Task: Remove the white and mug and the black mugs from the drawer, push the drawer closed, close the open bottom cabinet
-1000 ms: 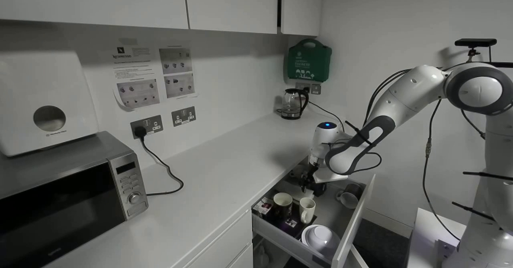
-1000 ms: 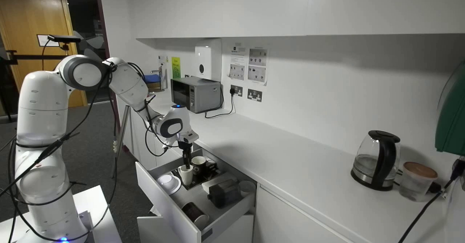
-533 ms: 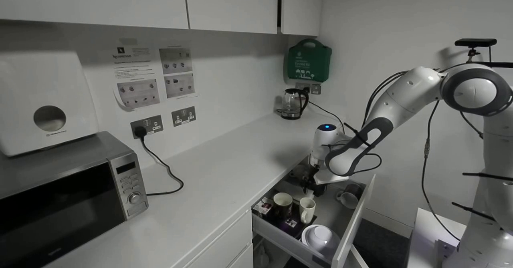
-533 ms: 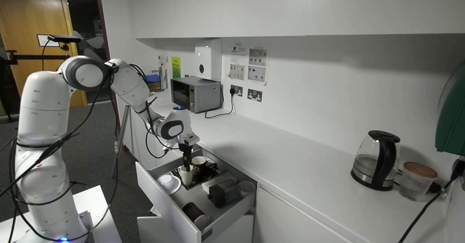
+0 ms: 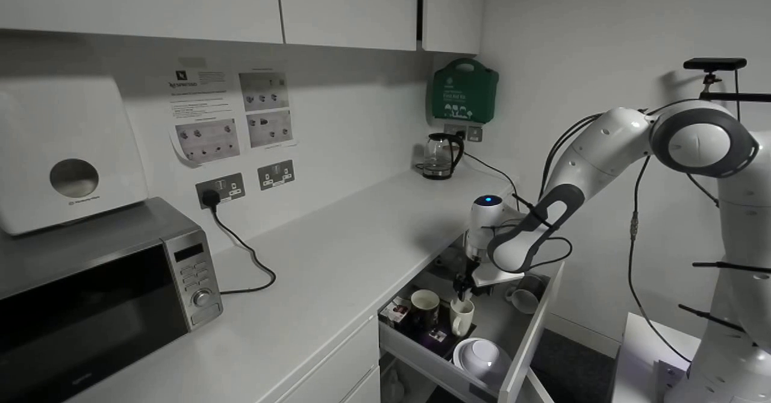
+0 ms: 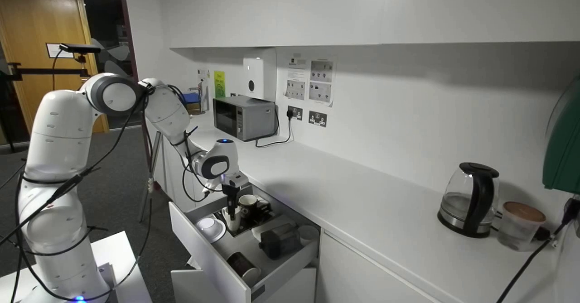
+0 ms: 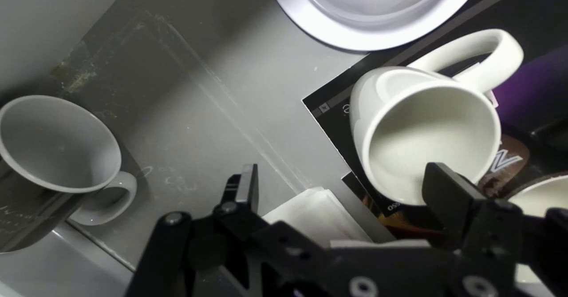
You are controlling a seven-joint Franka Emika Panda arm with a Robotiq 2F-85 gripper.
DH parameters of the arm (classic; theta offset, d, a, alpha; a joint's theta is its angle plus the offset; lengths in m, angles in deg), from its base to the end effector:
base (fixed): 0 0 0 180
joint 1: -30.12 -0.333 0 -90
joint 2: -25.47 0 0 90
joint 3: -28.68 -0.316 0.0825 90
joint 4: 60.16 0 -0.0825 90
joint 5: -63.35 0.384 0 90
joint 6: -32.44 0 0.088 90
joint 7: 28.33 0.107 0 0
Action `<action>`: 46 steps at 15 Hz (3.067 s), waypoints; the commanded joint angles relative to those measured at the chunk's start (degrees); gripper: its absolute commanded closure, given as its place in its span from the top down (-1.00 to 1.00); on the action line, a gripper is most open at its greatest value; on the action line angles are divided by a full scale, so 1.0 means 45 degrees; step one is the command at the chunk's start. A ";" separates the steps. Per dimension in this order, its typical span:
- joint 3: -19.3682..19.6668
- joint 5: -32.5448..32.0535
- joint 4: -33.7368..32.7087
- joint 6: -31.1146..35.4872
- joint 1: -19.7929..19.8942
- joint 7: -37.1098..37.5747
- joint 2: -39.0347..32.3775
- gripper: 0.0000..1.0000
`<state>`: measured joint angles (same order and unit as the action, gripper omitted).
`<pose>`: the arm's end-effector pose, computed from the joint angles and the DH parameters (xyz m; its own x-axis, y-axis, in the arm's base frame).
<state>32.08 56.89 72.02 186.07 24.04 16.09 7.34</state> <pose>0.5318 0.0278 0.2133 0.8078 -0.5825 0.0903 -0.5859 -0.8102 0.0153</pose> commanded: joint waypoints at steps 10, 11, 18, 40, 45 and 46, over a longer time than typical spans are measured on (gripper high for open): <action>0.0554 -0.0108 -0.0638 0.0398 -0.0185 -0.1840 -0.0989 1.00; 0.0492 0.0065 -0.0733 0.0412 -0.0109 -0.2134 -0.1072 1.00; -0.0061 0.1549 -0.1295 0.0209 0.0338 -0.4614 -0.1518 1.00; -0.0288 0.2483 -0.1269 -0.0253 0.0618 -0.6225 -0.0934 -0.96; -0.0156 0.2306 -0.0397 -0.0113 0.0553 -0.6211 0.0045 -0.96; -0.0123 0.2250 -0.0132 -0.0063 0.0531 -0.6177 0.0354 -0.96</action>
<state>30.59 68.14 66.22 185.84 27.01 -11.11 2.30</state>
